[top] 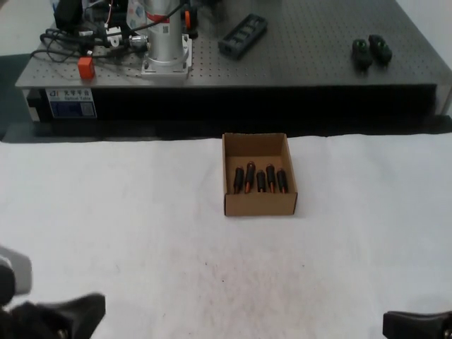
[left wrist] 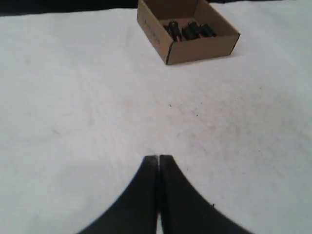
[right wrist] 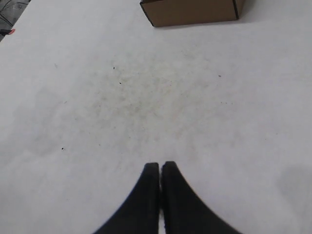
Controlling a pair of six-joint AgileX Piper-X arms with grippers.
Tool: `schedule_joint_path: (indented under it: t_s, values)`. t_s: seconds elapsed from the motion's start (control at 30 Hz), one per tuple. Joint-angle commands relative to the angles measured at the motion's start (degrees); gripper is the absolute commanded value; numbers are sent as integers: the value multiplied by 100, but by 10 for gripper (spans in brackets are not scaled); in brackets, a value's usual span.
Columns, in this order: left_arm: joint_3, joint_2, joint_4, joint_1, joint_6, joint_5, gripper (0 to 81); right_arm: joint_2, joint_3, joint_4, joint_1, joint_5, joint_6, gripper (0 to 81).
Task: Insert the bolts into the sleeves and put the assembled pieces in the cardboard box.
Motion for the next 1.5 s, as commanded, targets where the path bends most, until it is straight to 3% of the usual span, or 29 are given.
schedule_joint_path:
  t_s: [0.0,0.2,0.87,1.47]
  values:
    - [255,-41,-56,11,-64,-1,6,-36,-2,-59,-20,-48,-38,20]
    - [797,-41,-58,11,-239,65,6,-36,-2,-62,-20,-48,-38,20]
    - [797,-41,-94,11,-344,172,6,-25,29,38,-20,-48,-38,20]
    - [797,-41,-94,11,-344,172,6,-36,1298,-572,144,-48,310,20]
